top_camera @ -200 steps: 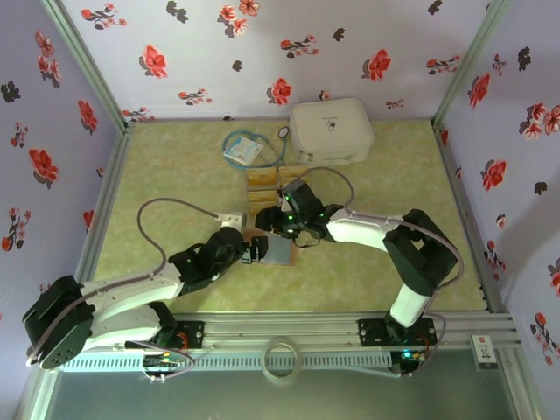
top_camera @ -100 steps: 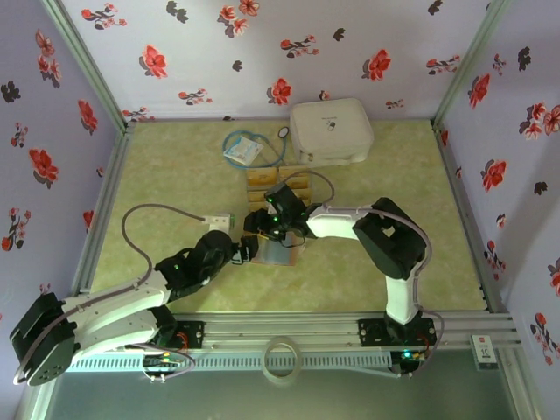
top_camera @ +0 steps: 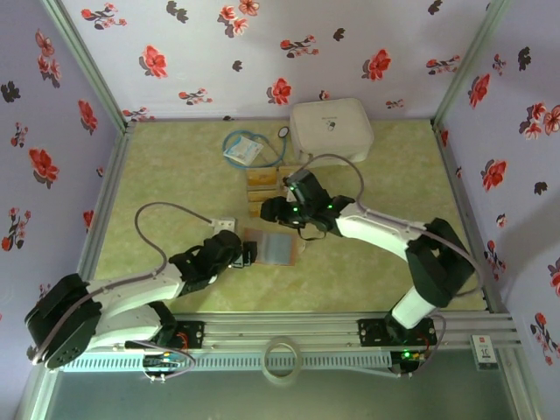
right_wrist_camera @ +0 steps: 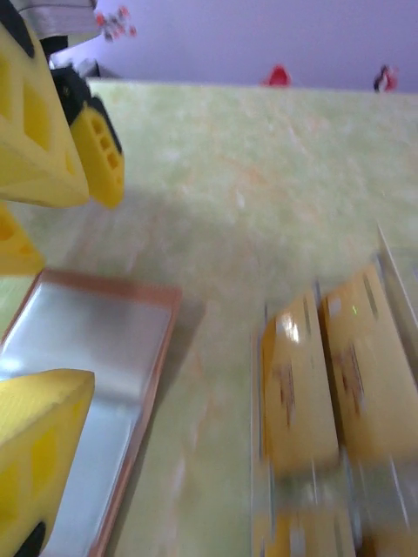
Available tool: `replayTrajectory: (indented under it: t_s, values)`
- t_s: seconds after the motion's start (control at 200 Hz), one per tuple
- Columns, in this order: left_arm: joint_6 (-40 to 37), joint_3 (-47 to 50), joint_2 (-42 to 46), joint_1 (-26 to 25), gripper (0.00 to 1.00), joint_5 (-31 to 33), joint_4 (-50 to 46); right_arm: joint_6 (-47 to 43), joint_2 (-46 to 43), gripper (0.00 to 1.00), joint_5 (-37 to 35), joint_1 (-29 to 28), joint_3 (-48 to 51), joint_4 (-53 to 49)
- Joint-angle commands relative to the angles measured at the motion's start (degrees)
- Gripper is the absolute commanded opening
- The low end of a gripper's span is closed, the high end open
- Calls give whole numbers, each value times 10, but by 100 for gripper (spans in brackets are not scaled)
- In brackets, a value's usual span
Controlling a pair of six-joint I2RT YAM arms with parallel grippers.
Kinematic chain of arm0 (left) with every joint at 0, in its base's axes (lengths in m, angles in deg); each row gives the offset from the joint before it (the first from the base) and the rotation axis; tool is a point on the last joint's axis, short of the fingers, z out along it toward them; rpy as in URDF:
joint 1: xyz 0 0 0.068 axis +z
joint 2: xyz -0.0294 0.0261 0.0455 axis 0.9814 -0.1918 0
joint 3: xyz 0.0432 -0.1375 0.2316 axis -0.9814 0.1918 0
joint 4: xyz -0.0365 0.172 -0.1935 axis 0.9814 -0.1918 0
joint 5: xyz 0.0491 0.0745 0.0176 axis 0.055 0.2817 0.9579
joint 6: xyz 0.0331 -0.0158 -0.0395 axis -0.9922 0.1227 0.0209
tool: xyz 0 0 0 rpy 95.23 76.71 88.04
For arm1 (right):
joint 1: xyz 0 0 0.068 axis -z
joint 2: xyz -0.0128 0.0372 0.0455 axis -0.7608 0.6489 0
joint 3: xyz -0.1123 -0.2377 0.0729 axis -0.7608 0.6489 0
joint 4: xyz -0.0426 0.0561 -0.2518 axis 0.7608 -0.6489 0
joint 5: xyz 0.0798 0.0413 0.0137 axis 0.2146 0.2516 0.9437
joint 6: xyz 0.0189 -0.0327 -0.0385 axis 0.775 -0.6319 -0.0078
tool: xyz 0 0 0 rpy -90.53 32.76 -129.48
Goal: Put the credit cards into the card holder
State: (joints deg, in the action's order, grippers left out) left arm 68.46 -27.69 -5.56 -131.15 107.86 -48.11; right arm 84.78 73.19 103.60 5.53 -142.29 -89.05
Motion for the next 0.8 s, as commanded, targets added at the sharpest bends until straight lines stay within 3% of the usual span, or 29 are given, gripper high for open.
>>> replayTrajectory:
  t_s: [0.0,0.165,0.445,0.56,0.71,0.795]
  values:
    - [-5,-40,-39,7,88,8,-22,-56,-32,52,-81,5,35,-109]
    - [-4,-69,-91,11,89,10,-37,-76,-54,52,-120,5,70,-146]
    - [1,-81,-125,15,89,14,-44,-81,-28,47,-118,5,102,-122]
    - [5,-76,-133,16,89,15,-44,-85,-14,31,-117,7,107,-111]
    - [8,-69,-148,16,89,14,-36,-92,-8,1,-123,24,107,-107]
    - [6,-71,-158,17,89,15,-31,-96,-13,0,-121,40,107,-106]
